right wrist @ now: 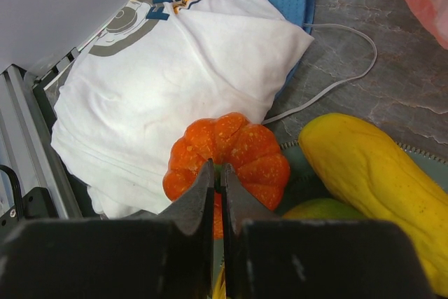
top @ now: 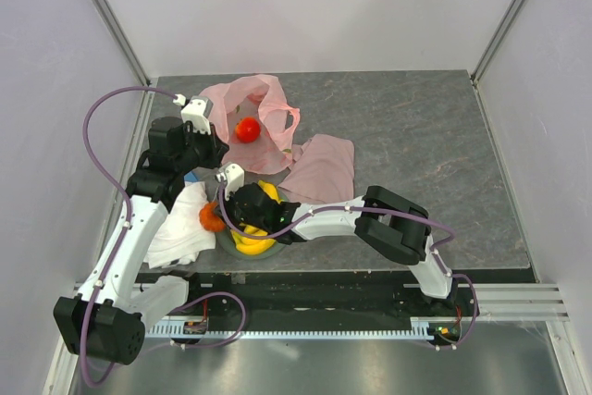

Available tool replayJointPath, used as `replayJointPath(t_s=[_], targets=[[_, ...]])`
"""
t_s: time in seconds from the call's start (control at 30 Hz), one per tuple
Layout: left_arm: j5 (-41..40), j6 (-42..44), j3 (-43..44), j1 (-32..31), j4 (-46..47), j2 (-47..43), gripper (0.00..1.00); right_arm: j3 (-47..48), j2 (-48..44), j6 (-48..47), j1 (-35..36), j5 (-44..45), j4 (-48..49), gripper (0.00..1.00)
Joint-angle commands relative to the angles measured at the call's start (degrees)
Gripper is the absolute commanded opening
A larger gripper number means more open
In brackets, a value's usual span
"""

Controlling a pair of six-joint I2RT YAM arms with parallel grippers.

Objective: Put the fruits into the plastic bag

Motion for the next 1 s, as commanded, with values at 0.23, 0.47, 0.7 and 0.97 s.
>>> replayJointPath(t_s=[0.23,0.47,0.7,0.97], targets=[[0.83,-1.73,0.08,-0.21,1.98,-0.6,0.02,-2.23,-5.82,2.39,0.49,-0.34,4.99,0.0],[0.92,-1.82,-0.01,-0.21,1.98,-0.69,0.02,-5.22,-8.38,3.18,0.49,-2.09,7.89,0.0],[0.39,-1.73,-0.01,-0.22,1.98,-0.69,0.02,-9.7,-13.04,2.57,0.49,-6.31,10.8,0.0],[0.04,-1.73,-0.01,-0.3,1.98,-0.87,0.02,-22.35,-24.89,1.96,0.4,-6.59,16.34,0.0]])
